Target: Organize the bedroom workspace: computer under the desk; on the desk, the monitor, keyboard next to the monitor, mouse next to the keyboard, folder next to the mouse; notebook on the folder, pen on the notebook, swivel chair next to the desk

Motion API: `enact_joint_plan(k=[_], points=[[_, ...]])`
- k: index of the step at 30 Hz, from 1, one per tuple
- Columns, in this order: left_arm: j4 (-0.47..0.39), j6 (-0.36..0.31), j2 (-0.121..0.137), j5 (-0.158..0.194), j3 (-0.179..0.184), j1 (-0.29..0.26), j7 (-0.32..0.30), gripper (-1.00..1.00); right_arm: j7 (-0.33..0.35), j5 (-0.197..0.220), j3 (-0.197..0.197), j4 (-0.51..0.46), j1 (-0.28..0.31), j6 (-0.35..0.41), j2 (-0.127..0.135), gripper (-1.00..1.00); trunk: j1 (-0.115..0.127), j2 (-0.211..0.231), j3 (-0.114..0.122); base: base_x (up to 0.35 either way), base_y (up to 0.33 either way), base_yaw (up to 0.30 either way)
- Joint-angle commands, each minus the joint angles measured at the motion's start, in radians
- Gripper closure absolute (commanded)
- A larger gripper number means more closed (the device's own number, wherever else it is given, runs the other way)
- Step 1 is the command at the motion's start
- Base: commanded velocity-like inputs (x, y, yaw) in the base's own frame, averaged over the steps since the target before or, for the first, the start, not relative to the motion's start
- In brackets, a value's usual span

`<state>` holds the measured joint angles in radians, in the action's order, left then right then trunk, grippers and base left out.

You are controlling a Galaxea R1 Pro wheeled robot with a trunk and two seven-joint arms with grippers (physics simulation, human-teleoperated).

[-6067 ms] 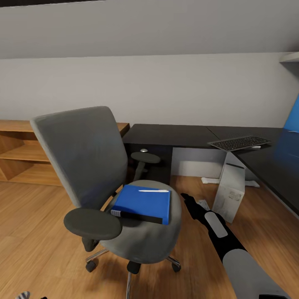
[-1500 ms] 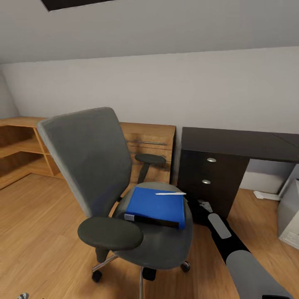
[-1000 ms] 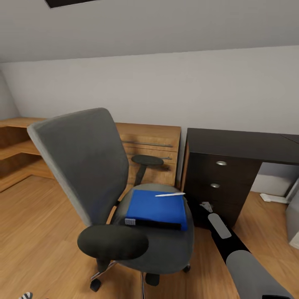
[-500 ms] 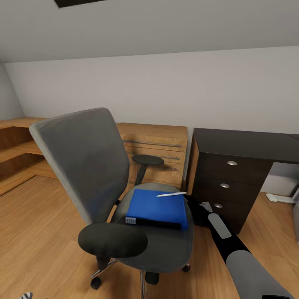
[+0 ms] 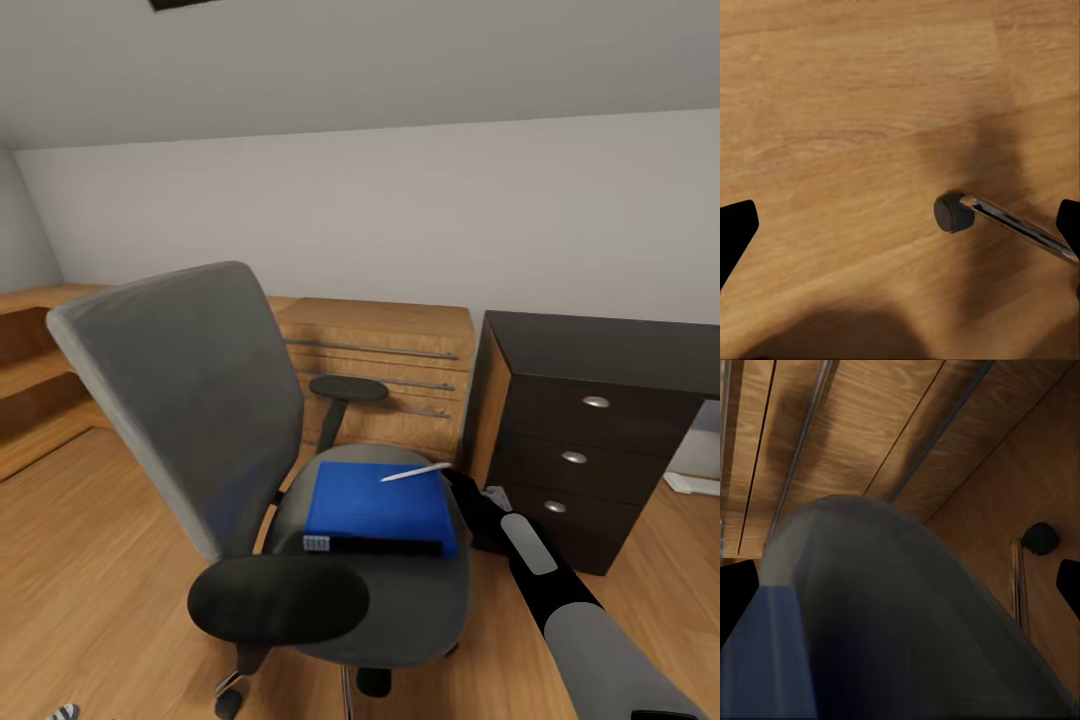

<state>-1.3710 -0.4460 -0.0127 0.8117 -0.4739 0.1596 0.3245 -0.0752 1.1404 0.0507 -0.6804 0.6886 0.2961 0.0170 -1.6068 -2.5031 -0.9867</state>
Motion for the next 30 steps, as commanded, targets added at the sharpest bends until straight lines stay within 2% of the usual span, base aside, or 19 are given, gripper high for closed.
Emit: enact_joint_plan(k=[1,8,14,30], points=[[-0.002,-0.003,0.0,0.01,-0.001,0.0,0.007,-1.0,-0.008,0.01,0.001,-0.002,0.0,0.005,0.0,-1.0,0.0,0.0,-0.001,0.047,0.06,0.0],[-0.001,-0.004,0.004,0.011,-0.001,0.0,0.006,-1.0,-0.007,0.01,0.001,-0.002,0.0,0.005,0.0,-1.0,0.0,0.0,-0.001,0.014,0.039,0.0],[-0.001,-0.005,0.004,0.012,-0.001,-0.001,0.005,-1.0,-0.007,0.01,0.001,-0.002,0.0,0.005,0.0,-1.0,0.0,0.0,-0.001,0.001,0.189,0.0],[0.001,-0.005,0.003,0.012,0.0,-0.001,0.005,-1.0,-0.007,0.01,0.001,-0.002,0.0,0.005,-0.001,-1.0,0.0,0.0,-0.001,0.0,0.093,0.0]])
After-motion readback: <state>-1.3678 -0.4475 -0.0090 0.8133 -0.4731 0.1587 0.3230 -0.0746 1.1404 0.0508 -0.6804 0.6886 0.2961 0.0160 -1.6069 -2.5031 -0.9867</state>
